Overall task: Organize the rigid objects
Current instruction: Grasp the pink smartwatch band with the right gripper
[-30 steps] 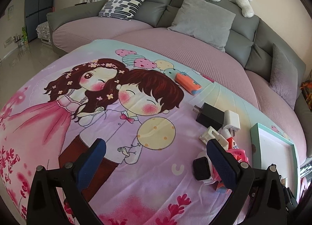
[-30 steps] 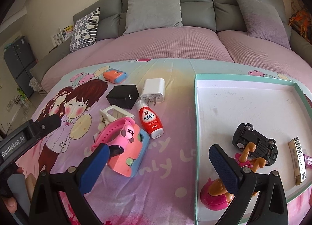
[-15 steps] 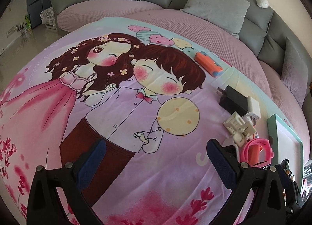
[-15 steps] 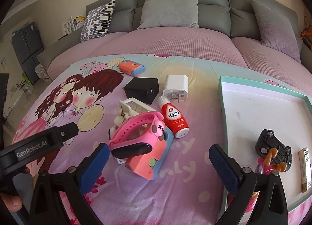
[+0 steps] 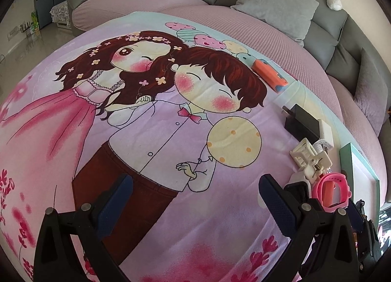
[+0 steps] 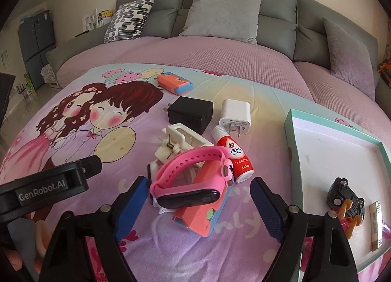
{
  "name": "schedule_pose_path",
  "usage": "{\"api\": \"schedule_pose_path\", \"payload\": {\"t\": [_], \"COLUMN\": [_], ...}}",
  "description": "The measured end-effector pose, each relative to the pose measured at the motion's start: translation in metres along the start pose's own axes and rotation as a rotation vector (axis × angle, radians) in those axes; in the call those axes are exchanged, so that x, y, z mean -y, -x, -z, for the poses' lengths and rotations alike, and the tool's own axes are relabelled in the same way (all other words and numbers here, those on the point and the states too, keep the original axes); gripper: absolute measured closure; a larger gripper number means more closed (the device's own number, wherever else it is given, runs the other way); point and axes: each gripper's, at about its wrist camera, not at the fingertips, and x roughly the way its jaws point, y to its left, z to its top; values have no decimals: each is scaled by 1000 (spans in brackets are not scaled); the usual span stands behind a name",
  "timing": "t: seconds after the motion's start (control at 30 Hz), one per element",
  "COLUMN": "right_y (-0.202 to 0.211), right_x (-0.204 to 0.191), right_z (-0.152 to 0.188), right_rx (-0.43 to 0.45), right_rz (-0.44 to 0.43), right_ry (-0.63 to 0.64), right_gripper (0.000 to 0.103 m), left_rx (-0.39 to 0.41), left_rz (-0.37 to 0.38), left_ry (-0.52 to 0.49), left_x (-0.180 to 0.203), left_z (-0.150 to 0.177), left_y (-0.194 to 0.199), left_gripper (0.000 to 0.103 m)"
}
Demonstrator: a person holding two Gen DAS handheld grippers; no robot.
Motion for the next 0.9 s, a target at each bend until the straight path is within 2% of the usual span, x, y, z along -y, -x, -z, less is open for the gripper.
{"api": "schedule_pose_path", "payload": {"t": [0.2,0.6,0.9], "right_y": [5,14,28], "right_x": [-1,17,42], "right_z": [-1,-2,-4], "right_rx": [20,28,52], "right_rz": [-21,-37,-5], "right_ry": [-3,-50,-107], "right_gripper": [36,38,38], "left_rx": [-3,-8,-13], "left_rz": [4,28,60], "left_ry": [-11,-45,-102], "left_x": [3,15,30], "left_z": [1,3,4], "left_y": [0,1,0], "left_gripper": [0,0,0]}}
